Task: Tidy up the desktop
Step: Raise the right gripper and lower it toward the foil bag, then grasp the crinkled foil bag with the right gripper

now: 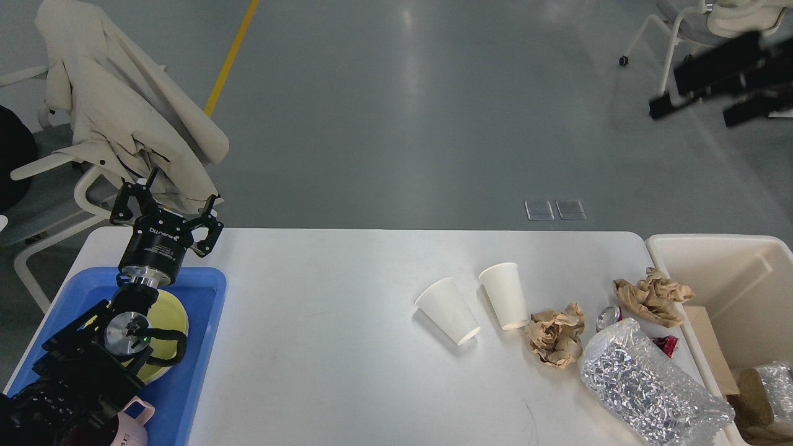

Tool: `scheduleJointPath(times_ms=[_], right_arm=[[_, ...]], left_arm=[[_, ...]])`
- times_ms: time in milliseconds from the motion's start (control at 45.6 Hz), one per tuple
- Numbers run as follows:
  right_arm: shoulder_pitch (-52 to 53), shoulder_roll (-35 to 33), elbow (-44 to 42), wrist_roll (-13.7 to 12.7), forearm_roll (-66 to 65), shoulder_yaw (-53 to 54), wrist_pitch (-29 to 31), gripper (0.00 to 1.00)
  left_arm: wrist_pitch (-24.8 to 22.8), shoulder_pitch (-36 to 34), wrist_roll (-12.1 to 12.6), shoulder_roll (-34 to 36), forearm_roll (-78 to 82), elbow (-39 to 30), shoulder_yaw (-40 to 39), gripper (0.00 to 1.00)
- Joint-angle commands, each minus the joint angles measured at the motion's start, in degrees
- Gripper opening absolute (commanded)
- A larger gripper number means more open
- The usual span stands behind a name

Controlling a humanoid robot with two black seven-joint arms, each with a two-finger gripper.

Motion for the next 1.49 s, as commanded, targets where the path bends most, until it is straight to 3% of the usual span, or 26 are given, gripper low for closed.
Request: scheduleJointPath(times_ms=[0,153,307,416,548,657,745,855,986,1227,1293,1381,1424,1446,1468], right_arm=[[1.05,-2.9,0.09,-0.23,-0.09,6.34,0.25,1.0],[-2.9,-3.16,0.18,-0.76,-2.45,1.16,0.25,1.0],[-17.29,-2.9,1.15,-0.76,-7.46,-8.94,0.25,1.0],[-35.04,-2.02,3.0,-1.72,-11.24,-14.57,-22.09,1.0],[-57.45,1.05,0.19,-6.2,-11.34,-14.67,-46.63,1.0],[-72.58,4.39,-6.13,-7.17,-11.16,-12.39,-58.25,1.0],[-86.64,7.29,-17.63,-6.91,-10.72,-9.49,-65.9,1.0],[-94.48,9.5,-25.21,-6.64,-10.55,-5.1,-68.28,1.0],[-96.86,9.67,-25.66,-6.64,-10.55,0.18,-68.38,1.0],[-97.74,9.76,-25.75,-6.56,-10.55,0.45,-68.64,1.0],[-98.18,9.76,-25.75,-6.47,-10.55,0.45,-68.64,0.86],[-98.88,9.85,-25.75,-5.77,-10.72,0.36,-68.82,0.39],[-98.97,10.2,-25.66,-5.68,-10.81,0.36,-68.99,0.36],[-98.89,10.46,-25.66,-5.68,-10.81,0.36,-68.99,0.3],[-98.97,10.64,-25.66,-5.59,-10.72,0.45,-68.9,0.17]], left_arm=[[0.0,0.01,0.0,0.0,0.02,0.01,-0.07,1.0],[0.0,0.01,0.0,0.0,0.02,0.01,-0.07,1.0],[0.0,0.01,0.0,0.0,0.02,0.01,-0.07,1.0],[0.0,0.01,0.0,0.0,0.02,0.01,-0.06,1.0],[0.0,0.01,0.0,0.0,0.02,0.01,-0.07,1.0],[0.0,0.01,0.0,0.0,0.02,0.01,0.02,1.0],[0.0,0.01,0.0,0.0,0.02,0.01,0.02,1.0],[0.0,0.01,0.0,0.0,0.02,0.01,0.02,1.0],[0.0,0.01,0.0,0.0,0.02,0.01,0.02,1.0],[0.0,0.01,0.0,0.0,0.02,0.01,0.02,1.0],[0.0,0.01,0.0,0.0,0.02,0.01,0.02,1.0],[0.0,0.01,0.0,0.0,0.02,0.01,0.02,1.0],[0.0,0.01,0.0,0.0,0.02,0.01,0.02,1.0],[0.0,0.01,0.0,0.0,0.02,0.01,0.02,1.0],[0.0,0.01,0.0,0.0,0.02,0.01,0.02,1.0]])
